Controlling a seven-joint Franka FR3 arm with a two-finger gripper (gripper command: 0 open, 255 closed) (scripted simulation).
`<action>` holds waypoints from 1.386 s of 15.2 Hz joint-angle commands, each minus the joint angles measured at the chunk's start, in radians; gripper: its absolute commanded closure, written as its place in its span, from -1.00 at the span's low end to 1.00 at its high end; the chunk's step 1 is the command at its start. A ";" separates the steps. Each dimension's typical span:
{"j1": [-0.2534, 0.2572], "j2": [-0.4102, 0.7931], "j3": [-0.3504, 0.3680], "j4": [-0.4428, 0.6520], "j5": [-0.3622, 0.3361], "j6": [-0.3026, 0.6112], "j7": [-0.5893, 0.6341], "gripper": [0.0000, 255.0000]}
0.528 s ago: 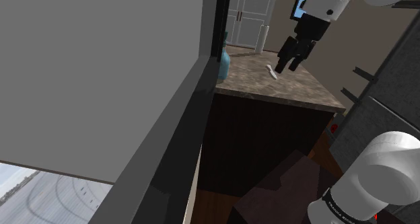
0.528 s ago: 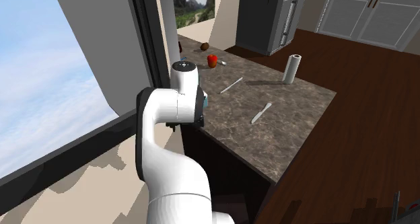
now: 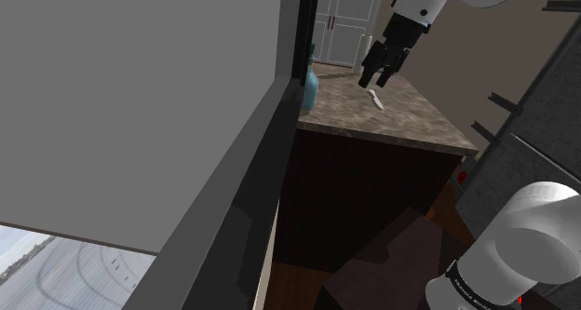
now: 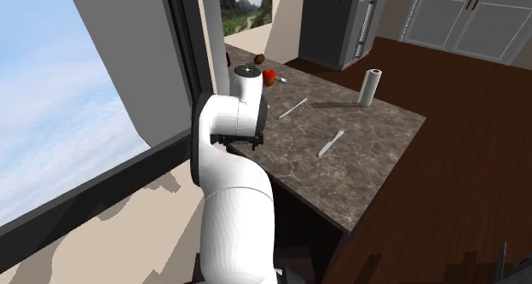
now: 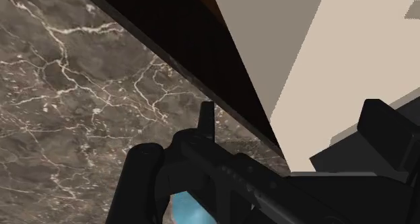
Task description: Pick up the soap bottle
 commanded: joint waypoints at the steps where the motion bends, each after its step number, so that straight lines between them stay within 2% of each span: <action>1: 0.004 0.073 -0.020 0.053 0.009 0.029 -0.033 -1.00; 10: 0.022 0.403 -0.095 0.359 0.093 0.082 -0.177 -1.00; 15: 0.017 0.600 -0.122 0.589 0.163 0.058 -0.250 -1.00; 19: -0.003 0.777 -0.132 0.823 0.224 0.005 -0.294 -1.00; 20: -0.007 0.795 -0.131 0.848 0.230 -0.001 -0.297 -1.00; 21: -0.006 0.790 -0.130 0.828 0.230 0.013 -0.301 -1.00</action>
